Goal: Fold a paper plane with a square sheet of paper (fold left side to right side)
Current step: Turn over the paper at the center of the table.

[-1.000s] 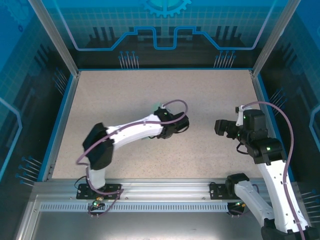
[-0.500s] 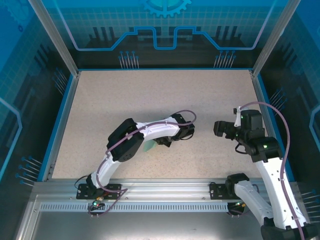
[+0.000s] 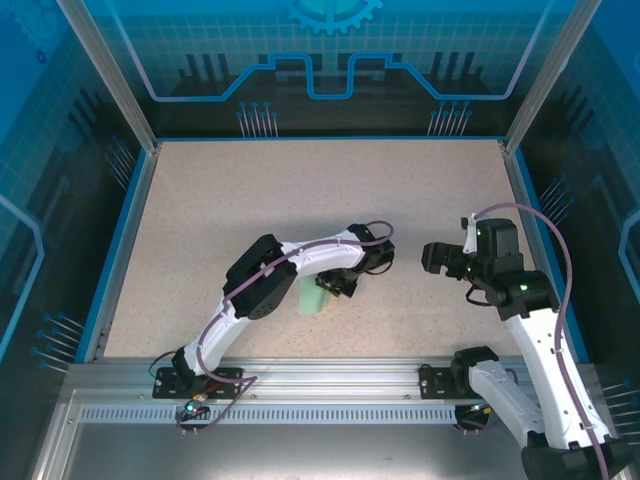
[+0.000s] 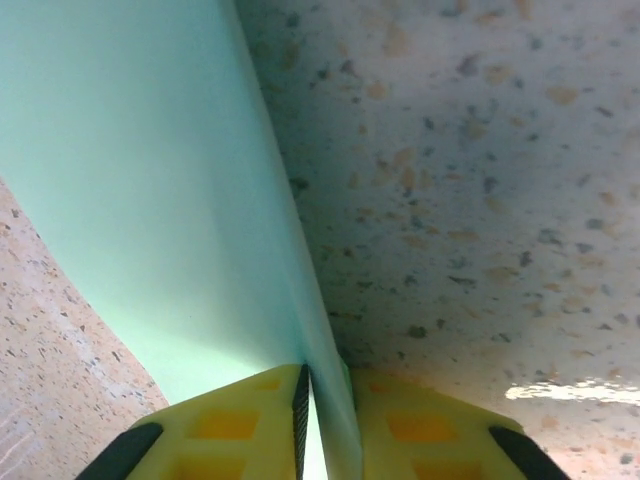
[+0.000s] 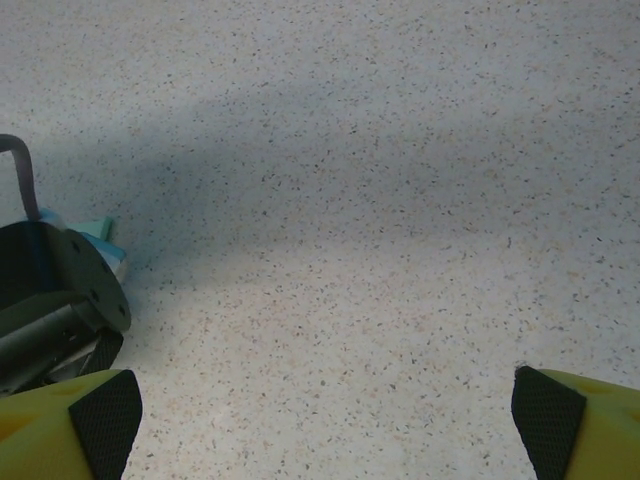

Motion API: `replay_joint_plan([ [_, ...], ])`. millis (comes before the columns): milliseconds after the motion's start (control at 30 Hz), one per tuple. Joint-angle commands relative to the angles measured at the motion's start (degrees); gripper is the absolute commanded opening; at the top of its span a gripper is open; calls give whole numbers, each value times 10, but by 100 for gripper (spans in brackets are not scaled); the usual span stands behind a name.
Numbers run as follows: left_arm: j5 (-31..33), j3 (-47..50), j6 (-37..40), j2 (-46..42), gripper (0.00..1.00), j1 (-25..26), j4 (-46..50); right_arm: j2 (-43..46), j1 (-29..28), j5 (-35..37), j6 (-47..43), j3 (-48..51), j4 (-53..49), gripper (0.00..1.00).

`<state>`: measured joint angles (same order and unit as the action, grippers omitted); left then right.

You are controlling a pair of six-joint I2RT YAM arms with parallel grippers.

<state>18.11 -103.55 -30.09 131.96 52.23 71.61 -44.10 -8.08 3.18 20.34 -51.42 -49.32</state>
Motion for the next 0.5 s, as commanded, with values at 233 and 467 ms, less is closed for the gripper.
replay_joint_plan([
  [233, -159, 5, 34, -34, 42, -14, -91, -15, 9, -52, 6, 7, 14, 99],
  [467, -260, 68, 29, -118, 52, -35, -189, -37, 8, -119, 10, 7, 33, 99],
])
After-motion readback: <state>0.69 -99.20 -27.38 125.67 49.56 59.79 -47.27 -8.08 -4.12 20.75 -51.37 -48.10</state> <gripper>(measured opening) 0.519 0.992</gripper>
